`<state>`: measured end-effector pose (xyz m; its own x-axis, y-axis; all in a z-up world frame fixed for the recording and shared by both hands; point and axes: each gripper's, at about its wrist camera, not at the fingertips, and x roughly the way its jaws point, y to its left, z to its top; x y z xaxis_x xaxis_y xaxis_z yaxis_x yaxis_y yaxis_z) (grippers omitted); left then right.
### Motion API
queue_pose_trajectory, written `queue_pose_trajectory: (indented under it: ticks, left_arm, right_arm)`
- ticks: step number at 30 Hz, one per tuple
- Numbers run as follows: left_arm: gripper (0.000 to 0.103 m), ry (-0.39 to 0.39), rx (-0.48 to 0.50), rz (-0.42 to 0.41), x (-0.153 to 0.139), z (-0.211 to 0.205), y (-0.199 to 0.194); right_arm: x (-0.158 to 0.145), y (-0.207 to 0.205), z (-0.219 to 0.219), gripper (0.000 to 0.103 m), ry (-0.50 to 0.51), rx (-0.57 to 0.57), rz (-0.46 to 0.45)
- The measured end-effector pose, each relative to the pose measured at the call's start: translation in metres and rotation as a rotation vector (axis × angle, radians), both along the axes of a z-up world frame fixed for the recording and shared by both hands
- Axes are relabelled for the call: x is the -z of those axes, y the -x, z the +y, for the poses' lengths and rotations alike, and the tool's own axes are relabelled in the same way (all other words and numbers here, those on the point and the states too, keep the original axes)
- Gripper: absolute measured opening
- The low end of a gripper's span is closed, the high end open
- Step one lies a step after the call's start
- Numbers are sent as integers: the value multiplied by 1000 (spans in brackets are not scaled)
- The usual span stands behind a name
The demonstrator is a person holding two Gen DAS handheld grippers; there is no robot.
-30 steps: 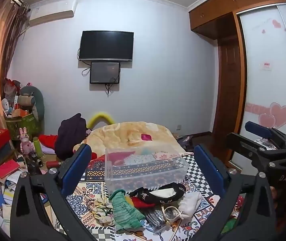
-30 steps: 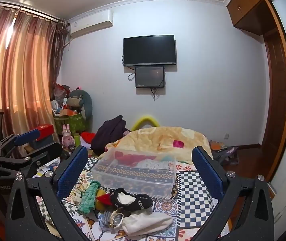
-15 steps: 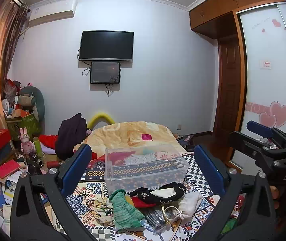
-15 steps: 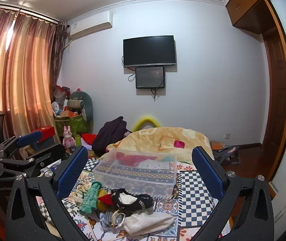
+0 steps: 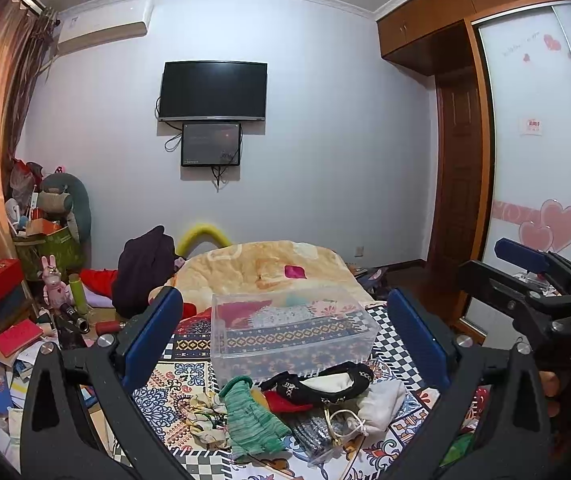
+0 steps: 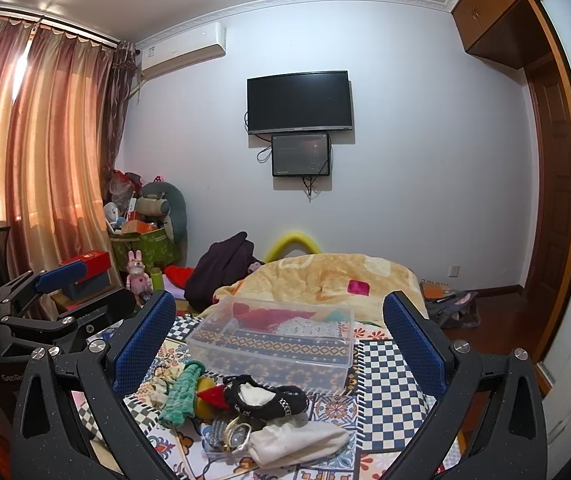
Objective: Organize soft objects
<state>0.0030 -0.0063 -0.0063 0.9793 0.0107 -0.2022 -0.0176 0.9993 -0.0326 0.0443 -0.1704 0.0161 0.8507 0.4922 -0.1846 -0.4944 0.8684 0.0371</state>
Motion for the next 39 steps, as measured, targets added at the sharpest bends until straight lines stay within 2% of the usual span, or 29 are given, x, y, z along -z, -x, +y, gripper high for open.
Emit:
queue_pose_trajectory:
  ticks: [39]
  left_arm:
    - [103, 2, -5, -3, -1, -1, -1]
  right_arm:
    - [-3, 5, 3, 103, -9, -1, -5]
